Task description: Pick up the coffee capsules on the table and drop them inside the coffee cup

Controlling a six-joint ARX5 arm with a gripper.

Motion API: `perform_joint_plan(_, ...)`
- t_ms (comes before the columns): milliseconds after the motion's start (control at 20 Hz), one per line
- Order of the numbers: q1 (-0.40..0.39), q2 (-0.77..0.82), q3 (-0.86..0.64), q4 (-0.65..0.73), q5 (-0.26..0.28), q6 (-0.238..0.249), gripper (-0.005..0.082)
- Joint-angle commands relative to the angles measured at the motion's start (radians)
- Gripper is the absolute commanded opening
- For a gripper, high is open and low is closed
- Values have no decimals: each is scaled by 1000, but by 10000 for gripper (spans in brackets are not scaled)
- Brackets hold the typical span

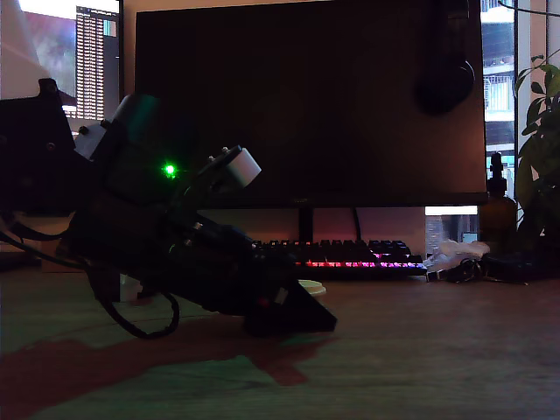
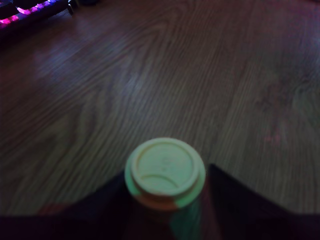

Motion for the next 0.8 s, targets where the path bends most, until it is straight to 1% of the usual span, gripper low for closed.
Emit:
perform_joint_plan(0, -3, 18, 3, 6, 1, 0, 135)
perform_joint_plan(250, -3, 16, 4, 15, 1, 0, 128)
perform_joint_plan(450, 0, -18, 4, 1, 1, -2, 128)
perform_joint_plan(600, 3, -82, 4, -44, 0, -1, 128)
perform_joint_plan(750, 23, -152, 4, -108, 0, -1, 128)
